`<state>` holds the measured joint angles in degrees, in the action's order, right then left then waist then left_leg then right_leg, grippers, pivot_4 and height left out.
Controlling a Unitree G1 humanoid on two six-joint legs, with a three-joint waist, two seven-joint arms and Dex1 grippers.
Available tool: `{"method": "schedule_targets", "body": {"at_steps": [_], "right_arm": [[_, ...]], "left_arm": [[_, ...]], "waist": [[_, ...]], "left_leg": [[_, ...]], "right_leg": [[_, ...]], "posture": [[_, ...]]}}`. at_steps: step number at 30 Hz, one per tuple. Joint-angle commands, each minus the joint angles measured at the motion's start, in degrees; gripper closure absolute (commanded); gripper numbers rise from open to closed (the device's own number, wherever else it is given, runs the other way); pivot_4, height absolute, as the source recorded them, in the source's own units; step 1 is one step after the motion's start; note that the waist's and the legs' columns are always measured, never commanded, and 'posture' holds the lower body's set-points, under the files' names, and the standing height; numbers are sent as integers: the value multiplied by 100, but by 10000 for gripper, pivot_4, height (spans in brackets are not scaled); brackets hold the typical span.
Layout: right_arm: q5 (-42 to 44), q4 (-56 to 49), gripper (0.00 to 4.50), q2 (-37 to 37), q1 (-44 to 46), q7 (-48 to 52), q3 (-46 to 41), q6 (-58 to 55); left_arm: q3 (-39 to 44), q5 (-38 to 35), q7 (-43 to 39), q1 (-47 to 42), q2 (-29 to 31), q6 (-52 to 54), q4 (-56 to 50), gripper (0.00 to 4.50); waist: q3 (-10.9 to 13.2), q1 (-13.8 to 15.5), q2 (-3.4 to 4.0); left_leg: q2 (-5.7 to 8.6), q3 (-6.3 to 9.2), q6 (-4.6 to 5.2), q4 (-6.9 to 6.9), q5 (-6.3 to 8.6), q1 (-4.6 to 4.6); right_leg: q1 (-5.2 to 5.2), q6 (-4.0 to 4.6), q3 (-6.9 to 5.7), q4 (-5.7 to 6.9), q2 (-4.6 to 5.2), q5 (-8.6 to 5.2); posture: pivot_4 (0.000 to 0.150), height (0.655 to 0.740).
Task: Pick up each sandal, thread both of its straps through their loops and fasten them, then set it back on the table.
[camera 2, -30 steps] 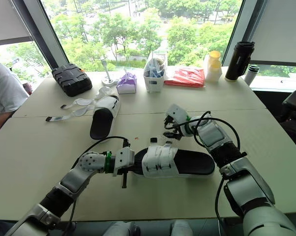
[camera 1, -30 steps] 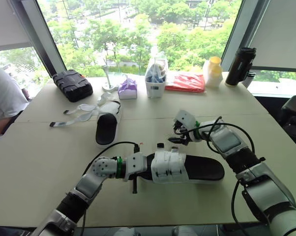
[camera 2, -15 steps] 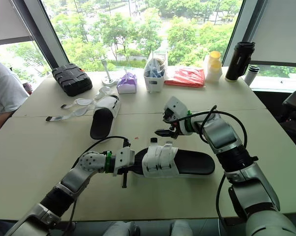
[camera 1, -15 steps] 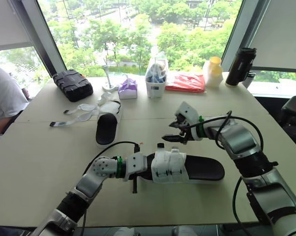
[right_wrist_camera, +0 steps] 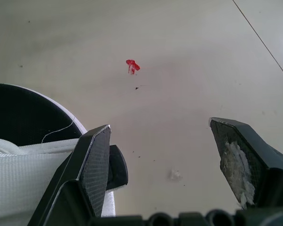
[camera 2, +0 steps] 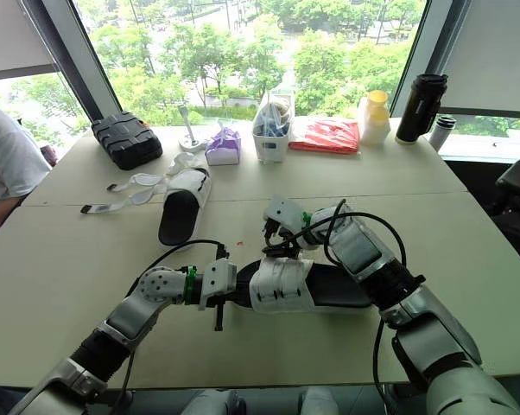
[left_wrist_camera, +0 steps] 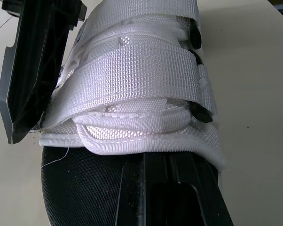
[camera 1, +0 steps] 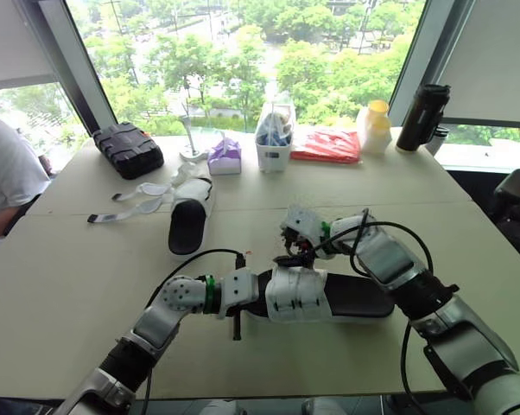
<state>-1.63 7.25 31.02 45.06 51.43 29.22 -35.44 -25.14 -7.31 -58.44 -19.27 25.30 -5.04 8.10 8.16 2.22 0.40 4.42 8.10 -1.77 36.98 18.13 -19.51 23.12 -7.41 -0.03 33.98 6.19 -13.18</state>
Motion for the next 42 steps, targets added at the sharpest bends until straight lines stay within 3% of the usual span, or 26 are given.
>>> {"method": "schedule_targets", "body": {"at_steps": [1,8,15,18,27,30,31,42], "right_arm": [[-247,258,9170,92,54,103,16,256],[235,-316,9170,625,-183,296,-1157,998],[148,-1577,9170,1485,-1601,285,-1905,2343],[-192,-1571,9170,1939,-2279,156,-2111,3826],[-880,-800,9170,2309,-2770,-479,-2210,6555],[-1113,-593,725,2271,-2742,-701,-2095,7455],[-1220,-522,301,2252,-2716,-827,-2077,7788],[-1642,-236,301,1848,-2518,-1269,-1630,9111]], "left_arm": [[-506,801,29,453,224,551,1002,45000],[-439,761,53,510,285,542,851,45000],[117,217,-22,777,397,379,124,45000],[407,98,-19,1041,668,374,-427,45000],[1499,-951,27,1618,1276,1008,-2020,45000],[1912,-1324,58,1765,1457,1373,-2378,45000],[2056,-1431,86,1826,1511,1484,-2510,45000],[2624,-1594,363,2131,1510,1854,-2825,45000]], "waist": [[-1,-1,-1],[6,-5,1],[46,-65,-20],[73,-163,-16],[230,-284,-43],[252,-281,-47],[256,-283,-54],[295,-281,-81]], "left_leg": [[0,0,0,0,0,0],[0,0,0,0,0,-6],[-6,-3,-1,-11,0,-44],[-9,-2,-3,-10,-3,-88],[-23,-33,-15,-64,-9,-100],[-21,-38,-19,-70,-11,-103],[-22,-39,-19,-73,-11,-102],[-19,-52,-45,-74,-25,-103]], "right_leg": [[0,0,0,0,0,0],[3,-1,0,0,0,0],[23,-16,1,0,-2,-6],[67,-19,2,2,-7,5],[124,27,37,4,-23,13],[128,31,43,4,-22,14],[130,31,44,4,-23,13],[134,35,59,1,-23,13]], "posture": [[1500,7400],[1500,7400],[1500,7400],[1500,7400],[1500,7400],[1500,7400],[1500,7400],[1500,7400]]}}
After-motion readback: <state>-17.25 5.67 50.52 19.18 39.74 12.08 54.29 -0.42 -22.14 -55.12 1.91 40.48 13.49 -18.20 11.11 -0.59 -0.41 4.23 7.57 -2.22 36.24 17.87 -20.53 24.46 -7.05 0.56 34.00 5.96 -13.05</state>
